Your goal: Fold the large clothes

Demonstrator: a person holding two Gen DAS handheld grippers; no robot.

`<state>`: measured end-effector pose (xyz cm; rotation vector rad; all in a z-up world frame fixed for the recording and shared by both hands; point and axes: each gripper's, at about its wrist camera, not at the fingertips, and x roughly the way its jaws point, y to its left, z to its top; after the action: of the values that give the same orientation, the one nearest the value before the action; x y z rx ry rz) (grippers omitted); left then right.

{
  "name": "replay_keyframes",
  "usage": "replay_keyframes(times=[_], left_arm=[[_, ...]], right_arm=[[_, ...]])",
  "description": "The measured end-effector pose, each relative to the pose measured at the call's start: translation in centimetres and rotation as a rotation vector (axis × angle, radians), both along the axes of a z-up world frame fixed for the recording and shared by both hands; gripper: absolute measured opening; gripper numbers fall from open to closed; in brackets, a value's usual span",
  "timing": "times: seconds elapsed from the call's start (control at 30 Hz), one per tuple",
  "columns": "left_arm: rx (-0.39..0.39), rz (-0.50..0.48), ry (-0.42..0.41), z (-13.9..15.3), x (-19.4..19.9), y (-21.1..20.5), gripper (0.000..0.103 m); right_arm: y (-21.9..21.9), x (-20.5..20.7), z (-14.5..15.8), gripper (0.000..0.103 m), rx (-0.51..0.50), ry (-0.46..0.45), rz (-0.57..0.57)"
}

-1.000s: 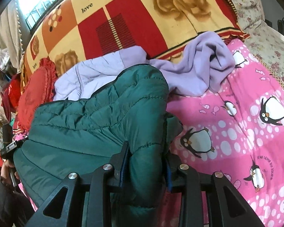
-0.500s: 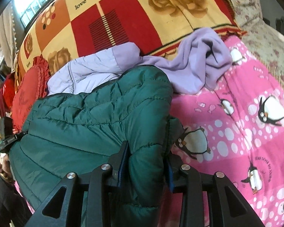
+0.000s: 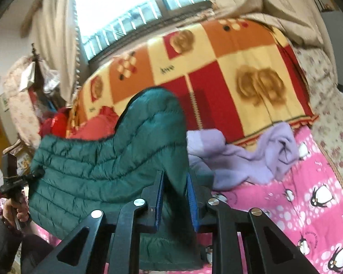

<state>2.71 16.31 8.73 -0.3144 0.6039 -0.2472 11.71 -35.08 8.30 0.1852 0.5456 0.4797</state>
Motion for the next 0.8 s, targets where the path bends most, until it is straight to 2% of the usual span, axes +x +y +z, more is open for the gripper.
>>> replay_keyframes(times=[0.1, 0.17, 0.3, 0.4, 0.5, 0.53, 0.63, 0.7, 0.73, 0.77, 0.8], left_arm=[[0.037, 0.019, 0.068, -2.1, 0.8, 0.5, 0.024], [0.05, 0.067, 0.128, -4.7, 2.0, 1.6, 0.024], [-0.063, 0.133, 0.176, -8.1, 2.5, 4.4, 0.025], [-0.095, 0.163, 0.22, -9.7, 2.8, 5.5, 0.028], [-0.099, 0.179, 0.245, -10.3, 3.2, 5.9, 0.034], [-0.092, 0.187, 0.256, -10.6, 3.4, 6.0, 0.036], [-0.056, 0.205, 0.269, -10.9, 3.6, 6.1, 0.036], [-0.044, 0.217, 0.28, -11.3, 3.6, 6.2, 0.036], [-0.046, 0.223, 0.287, -11.5, 3.6, 6.4, 0.037], [-0.046, 0.227, 0.292, -11.7, 3.5, 6.5, 0.039], [-0.045, 0.231, 0.297, -11.8, 3.5, 6.5, 0.04]], right_arm=[[0.3, 0.6, -0.7, 0.016, 0.011, 0.025, 0.007], [0.2, 1.3, -1.8, 0.017, 0.01, 0.058, -0.005], [0.1, 2.5, -3.4, 0.017, -0.004, 0.129, -0.037], [0.2, 3.4, -5.1, 0.017, -0.018, 0.201, -0.029], [1.5, 5.2, -7.1, 0.017, -0.074, 0.284, 0.006], [1.8, 5.9, -7.7, 0.017, -0.063, 0.304, 0.025], [0.7, 8.8, -10.2, 0.018, 0.092, 0.423, -0.003], [-0.6, 9.9, -11.4, 0.027, 0.235, 0.463, -0.02], [-1.3, 10.5, -12.1, 0.045, 0.314, 0.481, -0.027], [-1.5, 11.0, -12.3, 0.062, 0.338, 0.494, -0.047], [-1.5, 11.4, -12.2, 0.069, 0.342, 0.49, -0.053]])
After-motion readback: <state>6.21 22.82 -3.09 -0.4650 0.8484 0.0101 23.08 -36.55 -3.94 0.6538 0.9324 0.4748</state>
